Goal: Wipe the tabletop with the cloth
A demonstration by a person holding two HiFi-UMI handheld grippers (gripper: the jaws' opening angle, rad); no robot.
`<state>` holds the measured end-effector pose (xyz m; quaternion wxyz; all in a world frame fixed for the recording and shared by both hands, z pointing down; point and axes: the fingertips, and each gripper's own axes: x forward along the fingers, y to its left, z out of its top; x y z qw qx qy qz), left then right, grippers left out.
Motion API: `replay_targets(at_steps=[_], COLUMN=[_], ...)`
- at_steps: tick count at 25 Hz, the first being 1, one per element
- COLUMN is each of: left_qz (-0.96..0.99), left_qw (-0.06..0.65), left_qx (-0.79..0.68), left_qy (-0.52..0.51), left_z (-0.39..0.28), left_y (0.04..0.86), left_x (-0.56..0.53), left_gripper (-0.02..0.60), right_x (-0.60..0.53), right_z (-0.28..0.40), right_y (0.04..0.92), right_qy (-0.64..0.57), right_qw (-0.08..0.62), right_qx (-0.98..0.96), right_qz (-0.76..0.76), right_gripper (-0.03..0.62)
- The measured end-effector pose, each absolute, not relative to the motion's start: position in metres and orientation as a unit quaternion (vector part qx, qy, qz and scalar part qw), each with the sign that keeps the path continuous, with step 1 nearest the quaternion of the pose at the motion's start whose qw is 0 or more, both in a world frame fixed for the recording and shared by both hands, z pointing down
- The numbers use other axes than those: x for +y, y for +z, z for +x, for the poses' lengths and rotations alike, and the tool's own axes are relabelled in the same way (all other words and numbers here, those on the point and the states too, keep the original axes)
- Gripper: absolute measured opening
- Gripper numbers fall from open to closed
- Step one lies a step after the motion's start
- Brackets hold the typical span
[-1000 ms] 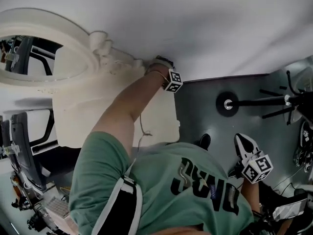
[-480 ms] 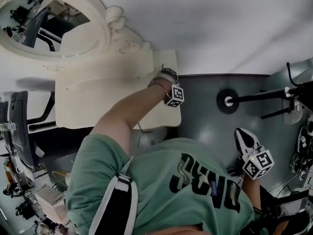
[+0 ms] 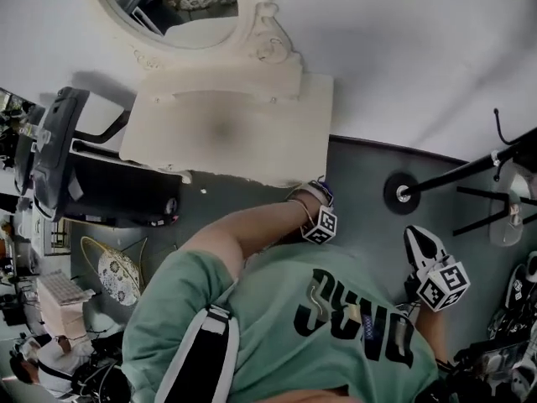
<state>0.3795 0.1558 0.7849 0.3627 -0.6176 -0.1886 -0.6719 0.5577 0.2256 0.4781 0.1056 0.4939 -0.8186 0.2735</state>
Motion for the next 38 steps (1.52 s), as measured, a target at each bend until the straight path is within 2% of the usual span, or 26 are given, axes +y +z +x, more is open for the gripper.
replay_targets(at_steps=[3, 9, 13, 17, 22, 24, 28, 34, 38], left_qz=[-0.667, -0.774, -0.850, -0.904, -0.941, -0.942, -0.944, -0.941, -0.942], left_qw=[0.280, 0.101, -0.008, -0.051, -0.140, -0.159, -0.156, -0.177, -0.177], left_qx=[-0.127, 0.090, 0.204, 0.271, 0.294, 0.293, 0.290, 0.284, 0.282], left_qy=[-0.679, -0.618, -0.486, -0.327, -0.090, -0.034, 0.004, 0.056, 0.045], left_z=[0.347, 0.243, 0.170, 0.082, -0.012, -0.040, -0.065, -0.028, -0.014], left_y=[0.770, 0.669, 0.610, 0.554, 0.460, 0.431, 0.407, 0.397, 0.402], left_x=[0.170, 0.085, 0.031, -0.038, -0.130, -0.147, -0.161, -0.162, -0.154], left_gripper=[0.097, 0.097, 0.098, 0.100, 0.100, 0.100, 0.100, 0.100, 0.100], right_x=[0.228, 0.188, 0.141, 0.062, -0.033, -0.052, -0.076, -0.090, -0.092], right_z=[0.545, 0.504, 0.437, 0.343, 0.248, 0.218, 0.186, 0.207, 0.220], right_y=[0.460, 0.441, 0.444, 0.454, 0.443, 0.434, 0.419, 0.405, 0.401], right_qy=[0.255, 0.230, 0.220, 0.199, 0.209, 0.208, 0.185, 0.176, 0.171], right_qw=[0.092, 0.062, 0.071, 0.079, 0.015, 0.011, 0.030, 0.073, 0.083], right_qx=[-0.829, -0.849, -0.862, -0.867, -0.837, -0.833, -0.834, -0.836, -0.839], right_qz=[0.488, 0.472, 0.451, 0.450, 0.505, 0.513, 0.519, 0.514, 0.510], right_gripper=[0.012, 0.012, 0.012, 0.012, 0.012, 0.012, 0.012, 0.012, 0.012])
